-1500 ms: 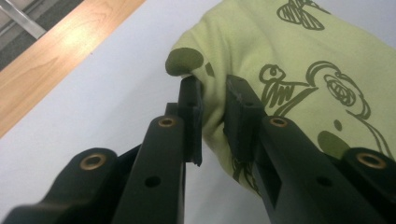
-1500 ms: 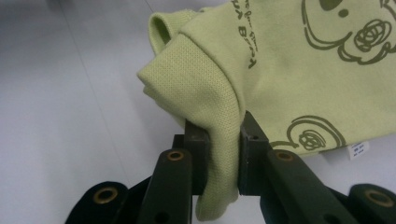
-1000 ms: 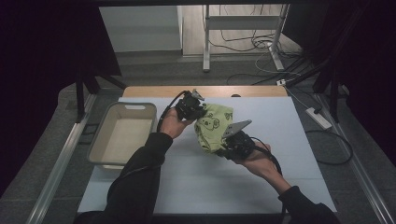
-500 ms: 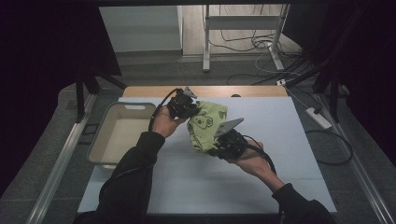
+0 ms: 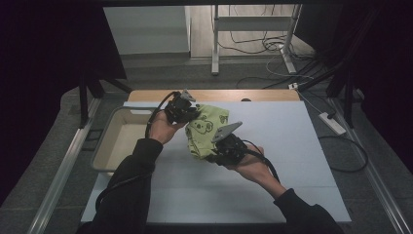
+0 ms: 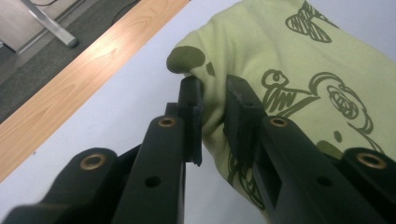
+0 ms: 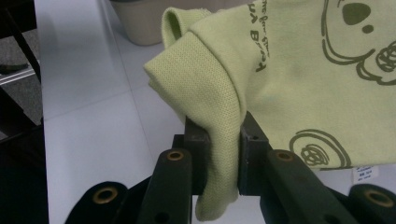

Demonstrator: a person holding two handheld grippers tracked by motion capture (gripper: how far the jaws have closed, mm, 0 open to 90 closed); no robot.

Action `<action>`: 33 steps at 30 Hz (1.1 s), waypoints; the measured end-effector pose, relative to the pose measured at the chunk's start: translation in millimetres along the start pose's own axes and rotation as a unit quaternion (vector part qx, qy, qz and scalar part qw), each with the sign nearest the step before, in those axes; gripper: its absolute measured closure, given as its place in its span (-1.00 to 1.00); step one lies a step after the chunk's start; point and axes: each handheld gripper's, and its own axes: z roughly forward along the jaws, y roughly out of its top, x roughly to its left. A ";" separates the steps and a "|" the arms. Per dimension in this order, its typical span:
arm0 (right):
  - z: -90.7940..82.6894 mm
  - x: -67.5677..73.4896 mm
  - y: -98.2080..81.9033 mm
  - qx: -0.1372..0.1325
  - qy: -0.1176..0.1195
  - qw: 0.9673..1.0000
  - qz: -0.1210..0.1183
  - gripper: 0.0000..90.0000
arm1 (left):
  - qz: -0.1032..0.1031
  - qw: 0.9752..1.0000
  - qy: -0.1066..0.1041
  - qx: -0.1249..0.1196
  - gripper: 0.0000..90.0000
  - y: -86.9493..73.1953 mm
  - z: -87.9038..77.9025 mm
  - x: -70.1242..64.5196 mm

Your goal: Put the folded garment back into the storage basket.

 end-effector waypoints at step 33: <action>32.1 12.6 43.5 -0.037 0.036 0.999 -0.002 0.72 | -0.035 0.999 0.039 -0.007 0.73 -30.6 -41.8 33.8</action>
